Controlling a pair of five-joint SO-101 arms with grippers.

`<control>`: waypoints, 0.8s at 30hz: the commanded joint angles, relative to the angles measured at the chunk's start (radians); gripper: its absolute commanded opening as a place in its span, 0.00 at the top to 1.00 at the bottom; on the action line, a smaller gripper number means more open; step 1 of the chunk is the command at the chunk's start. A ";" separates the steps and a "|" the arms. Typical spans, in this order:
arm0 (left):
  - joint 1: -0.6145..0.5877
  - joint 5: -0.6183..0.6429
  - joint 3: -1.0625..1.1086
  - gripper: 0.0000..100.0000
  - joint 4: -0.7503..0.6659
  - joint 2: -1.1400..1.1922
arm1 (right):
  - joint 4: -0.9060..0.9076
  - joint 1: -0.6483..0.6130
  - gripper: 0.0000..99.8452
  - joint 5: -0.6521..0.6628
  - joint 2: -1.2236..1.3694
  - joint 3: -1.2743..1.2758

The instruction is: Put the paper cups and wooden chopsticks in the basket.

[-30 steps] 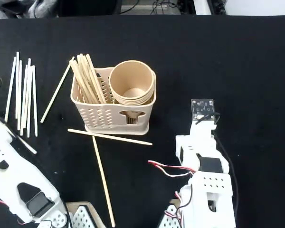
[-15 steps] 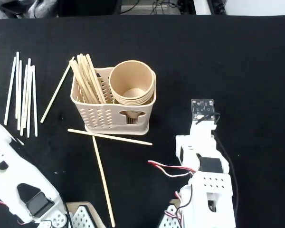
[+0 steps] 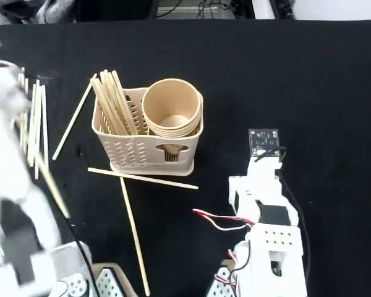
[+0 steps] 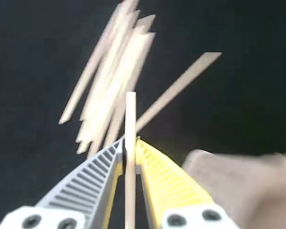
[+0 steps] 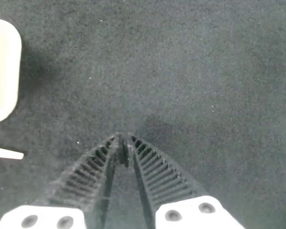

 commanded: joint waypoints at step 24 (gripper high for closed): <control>0.512 -0.014 0.851 0.97 -1.117 -1.048 | -0.018 -0.014 0.98 -0.002 -0.002 -0.004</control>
